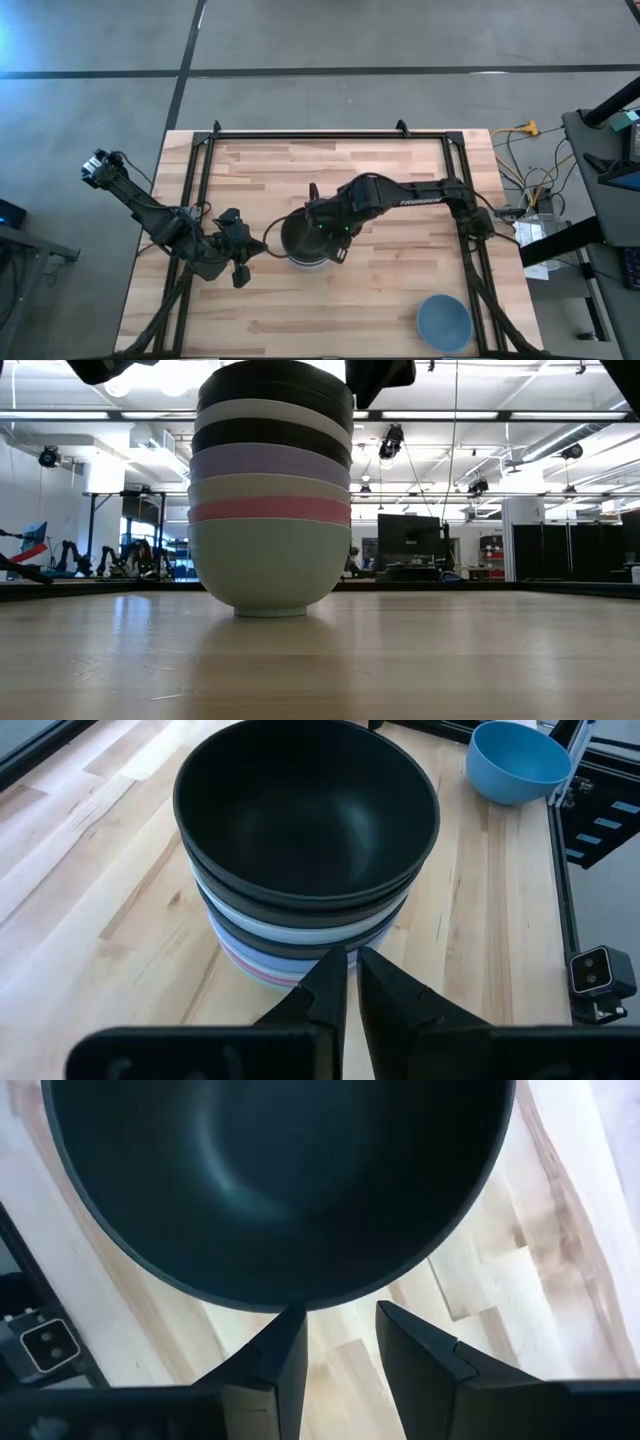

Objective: Nest bowls inside each other
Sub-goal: Stack the black bowl on top of the other black bowl, then stack the blue bowl on top of the black bowl

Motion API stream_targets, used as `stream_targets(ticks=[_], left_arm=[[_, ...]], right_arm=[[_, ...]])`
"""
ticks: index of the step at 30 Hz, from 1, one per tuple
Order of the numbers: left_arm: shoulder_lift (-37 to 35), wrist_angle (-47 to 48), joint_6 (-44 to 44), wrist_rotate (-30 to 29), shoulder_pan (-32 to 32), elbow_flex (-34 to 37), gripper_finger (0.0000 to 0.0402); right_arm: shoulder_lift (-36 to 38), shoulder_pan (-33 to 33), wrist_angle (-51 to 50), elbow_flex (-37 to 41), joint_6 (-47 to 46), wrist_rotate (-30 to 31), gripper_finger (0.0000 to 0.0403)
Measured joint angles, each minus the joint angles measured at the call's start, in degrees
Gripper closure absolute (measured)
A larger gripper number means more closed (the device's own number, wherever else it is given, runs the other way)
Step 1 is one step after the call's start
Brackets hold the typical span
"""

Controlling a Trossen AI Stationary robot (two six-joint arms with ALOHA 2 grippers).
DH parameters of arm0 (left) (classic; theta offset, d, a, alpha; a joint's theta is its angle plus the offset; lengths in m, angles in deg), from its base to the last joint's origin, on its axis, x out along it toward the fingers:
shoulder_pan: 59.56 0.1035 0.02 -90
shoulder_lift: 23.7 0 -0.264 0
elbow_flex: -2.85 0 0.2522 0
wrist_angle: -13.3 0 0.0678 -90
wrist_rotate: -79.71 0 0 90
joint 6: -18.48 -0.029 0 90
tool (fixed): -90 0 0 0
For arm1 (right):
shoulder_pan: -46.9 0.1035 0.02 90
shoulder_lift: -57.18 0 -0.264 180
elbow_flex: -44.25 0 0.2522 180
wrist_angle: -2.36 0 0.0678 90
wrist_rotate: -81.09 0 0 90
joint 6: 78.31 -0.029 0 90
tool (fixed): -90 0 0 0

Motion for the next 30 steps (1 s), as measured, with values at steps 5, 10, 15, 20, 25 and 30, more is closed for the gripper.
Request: stream_targets(ticks=[5, 10, 15, 20, 25, 30], left_arm=[[0.01, 0.01, 0.00, 0.00, 0.01, 0.00, 0.0389], [0.01, -0.01, 0.00, 0.02, -0.01, 0.00, 0.0389], [0.01, 0.01, 0.00, 0.04, -0.01, 0.00, 0.0389], [0.01, 0.01, -0.02, 0.04, -0.01, 0.00, 0.0389], [0.01, 0.01, -0.02, 0.07, -0.01, 0.00, 0.0389], [0.01, 0.04, 0.00, 0.09, -0.01, 0.00, 0.0389]], right_arm=[[0.02, 0.55, 1.02, 0.00, -1.33, 0.00, 0.0287], [-0.56, 0.95, 2.17, 0.00, -2.55, -0.08, 0.0287], [-1.23, 1.54, 2.24, 0.00, -2.64, -0.22, 0.0287], [-1.15, 1.60, 2.13, 0.00, -2.73, -0.23, 0.0287], [1.35, 2.04, 0.62, 0.09, -4.83, -0.26, 0.0287], [6.43, 6.24, -0.02, 0.40, -5.61, 0.38, 0.0287]])
